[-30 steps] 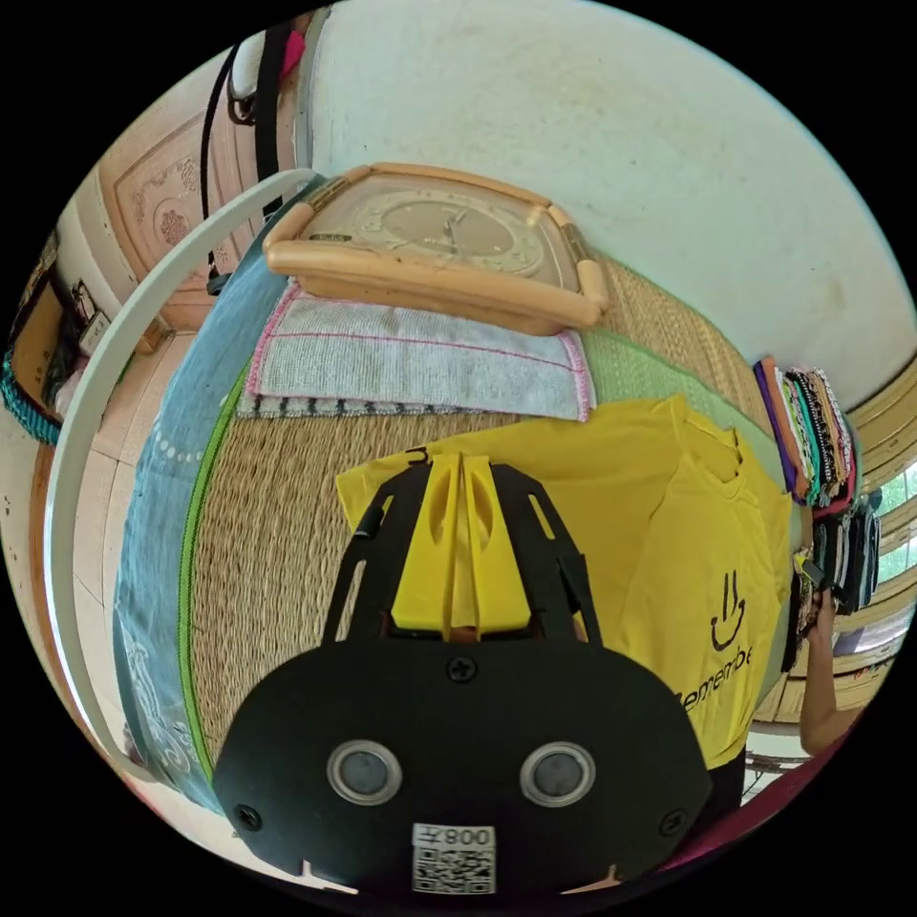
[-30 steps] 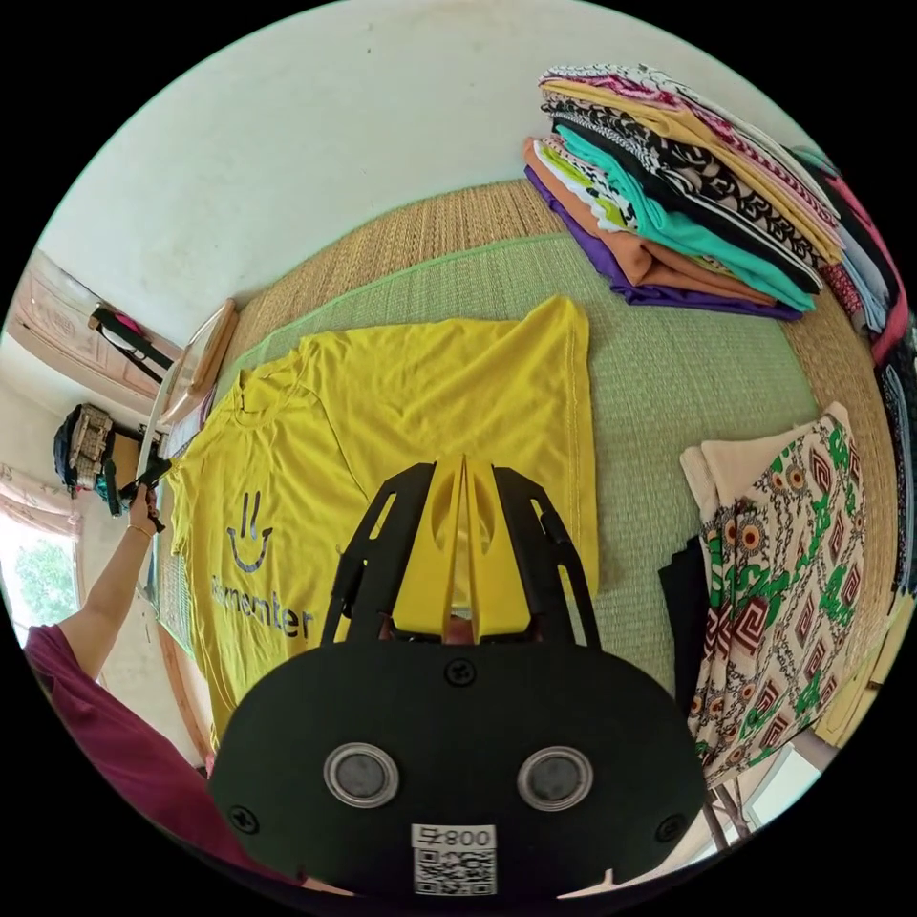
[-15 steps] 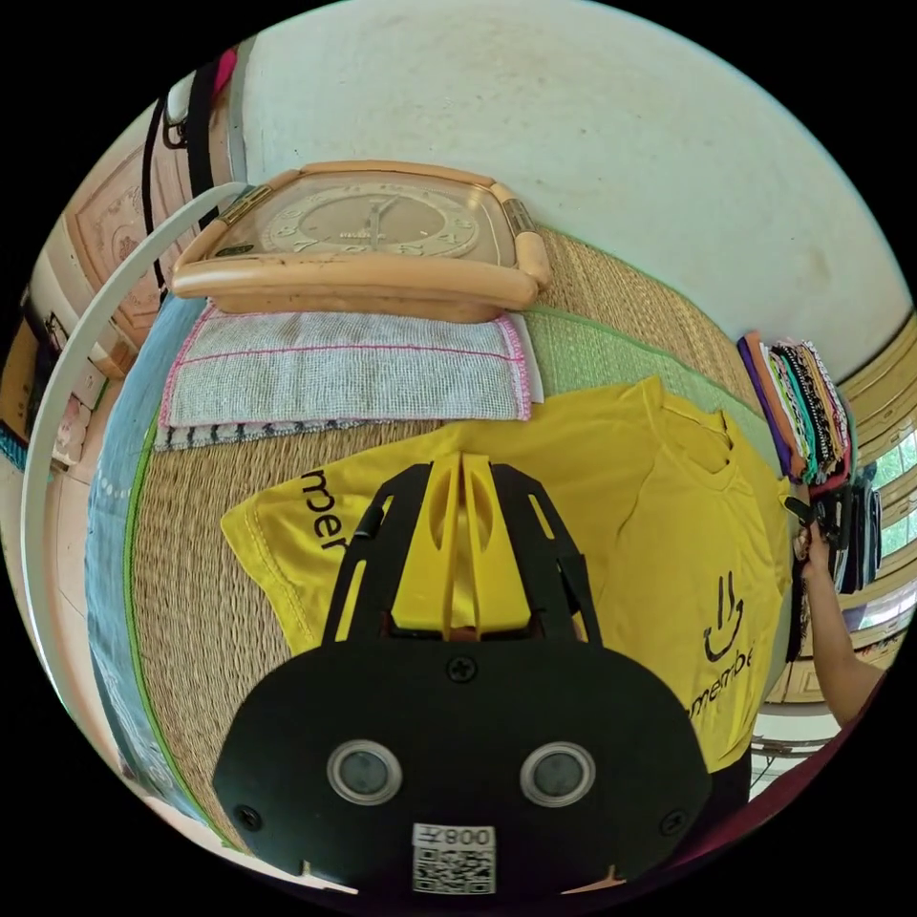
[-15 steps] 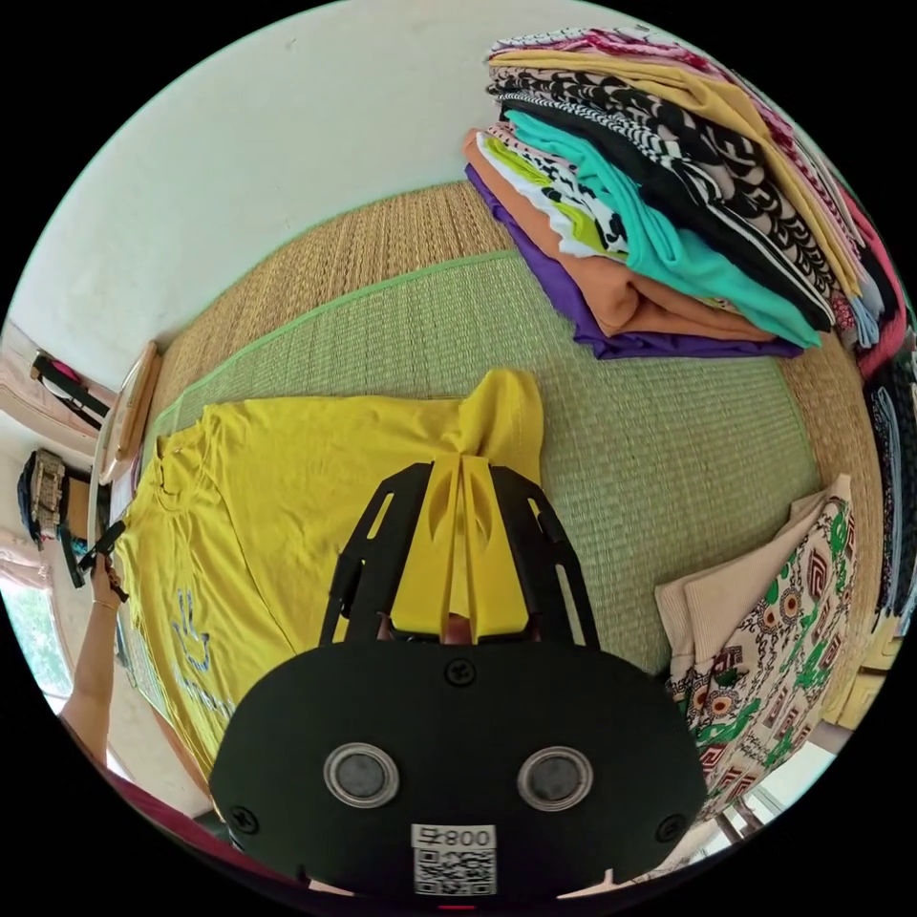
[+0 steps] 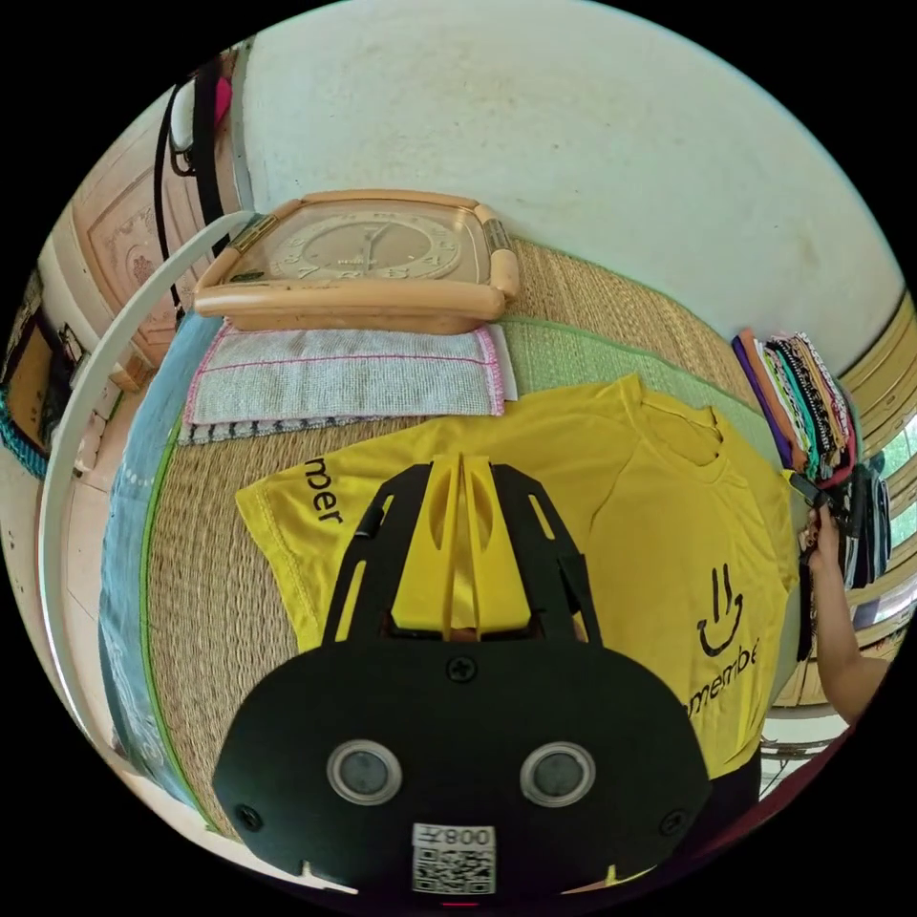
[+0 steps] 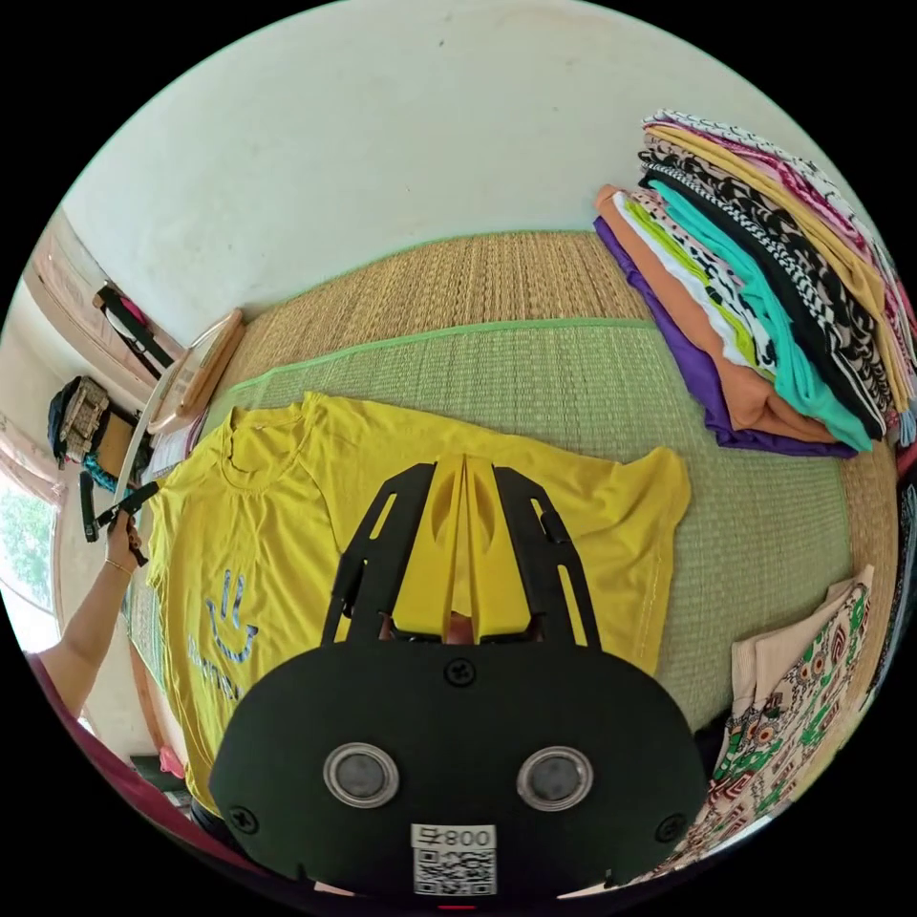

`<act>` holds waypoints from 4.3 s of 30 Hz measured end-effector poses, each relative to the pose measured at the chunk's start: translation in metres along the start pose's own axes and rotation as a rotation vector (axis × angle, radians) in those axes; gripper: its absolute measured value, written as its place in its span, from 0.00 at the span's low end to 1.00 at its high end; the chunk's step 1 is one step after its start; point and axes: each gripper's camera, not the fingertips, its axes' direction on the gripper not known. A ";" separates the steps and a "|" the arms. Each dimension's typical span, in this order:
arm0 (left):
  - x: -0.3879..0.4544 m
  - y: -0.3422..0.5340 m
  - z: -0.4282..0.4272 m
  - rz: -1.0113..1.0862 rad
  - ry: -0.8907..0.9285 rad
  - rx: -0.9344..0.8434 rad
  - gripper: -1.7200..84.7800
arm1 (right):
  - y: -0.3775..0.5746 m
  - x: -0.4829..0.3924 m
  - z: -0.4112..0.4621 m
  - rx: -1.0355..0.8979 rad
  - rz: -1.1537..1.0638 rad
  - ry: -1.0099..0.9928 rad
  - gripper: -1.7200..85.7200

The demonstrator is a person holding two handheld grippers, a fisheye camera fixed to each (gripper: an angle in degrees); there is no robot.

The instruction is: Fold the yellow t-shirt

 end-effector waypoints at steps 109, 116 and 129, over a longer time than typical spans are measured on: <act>-0.085 0.674 -0.476 -0.546 0.859 -0.282 0.14 | 0.462 0.181 -0.368 -0.282 0.458 -0.561 0.10; -0.064 0.652 -0.458 -0.514 0.875 -0.303 0.10 | 0.438 0.133 -0.346 -0.254 0.329 -0.508 0.11; -0.064 0.619 -0.481 -0.426 0.830 -0.201 0.04 | 0.444 0.124 -0.358 -0.367 0.274 -0.432 0.03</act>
